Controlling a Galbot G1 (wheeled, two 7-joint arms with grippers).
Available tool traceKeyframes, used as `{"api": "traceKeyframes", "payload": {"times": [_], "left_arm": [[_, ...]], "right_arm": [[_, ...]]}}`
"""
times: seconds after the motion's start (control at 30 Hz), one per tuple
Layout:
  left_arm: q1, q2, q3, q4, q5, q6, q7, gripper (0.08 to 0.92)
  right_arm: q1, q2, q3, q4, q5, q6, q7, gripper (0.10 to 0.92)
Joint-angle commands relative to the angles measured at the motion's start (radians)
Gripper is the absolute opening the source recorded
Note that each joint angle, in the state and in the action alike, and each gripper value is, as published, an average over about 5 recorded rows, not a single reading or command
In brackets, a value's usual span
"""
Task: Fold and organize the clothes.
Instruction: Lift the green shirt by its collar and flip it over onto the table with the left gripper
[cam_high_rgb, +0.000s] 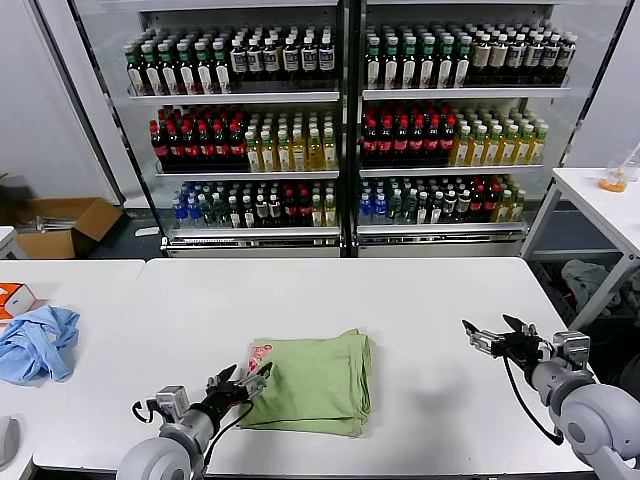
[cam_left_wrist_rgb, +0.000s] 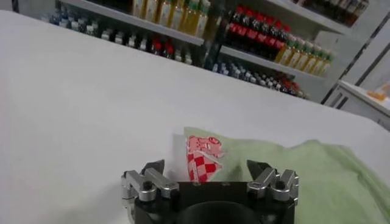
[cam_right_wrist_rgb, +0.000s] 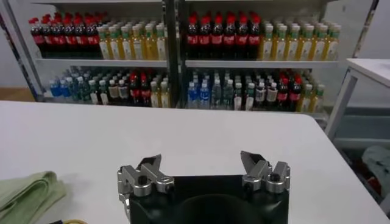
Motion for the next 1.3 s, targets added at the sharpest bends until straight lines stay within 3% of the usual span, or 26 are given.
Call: {"api": "traceKeyframes", "payload": {"times": [0.03, 0.17, 0.9, 1.13, 1.3], "left_arm": [[-0.004, -0.015, 0.004, 0.03, -0.093, 0.035, 0.006, 0.823], [-0.004, -0.033, -0.003, 0.022, -0.167, 0.034, 0.009, 0.767], [-0.001, -0.11, -0.091, 0.062, -0.536, 0.015, 0.026, 0.142], [0.015, -0.12, -0.157, 0.044, -0.598, 0.02, 0.025, 0.107], [0.03, -0.026, -0.333, 0.018, -0.627, 0.033, 0.024, 0.107]], "right_arm": [[0.021, -0.013, -0.004, -0.008, 0.006, 0.0, 0.001, 0.823], [0.027, -0.015, -0.008, -0.011, 0.006, 0.0, 0.002, 0.823], [-0.003, -0.019, 0.013, 0.002, 0.018, 0.002, 0.006, 0.823], [-0.009, -0.024, 0.018, 0.005, 0.025, 0.005, 0.007, 0.823], [-0.002, -0.023, 0.016, 0.014, 0.031, 0.006, 0.007, 0.823]]}}
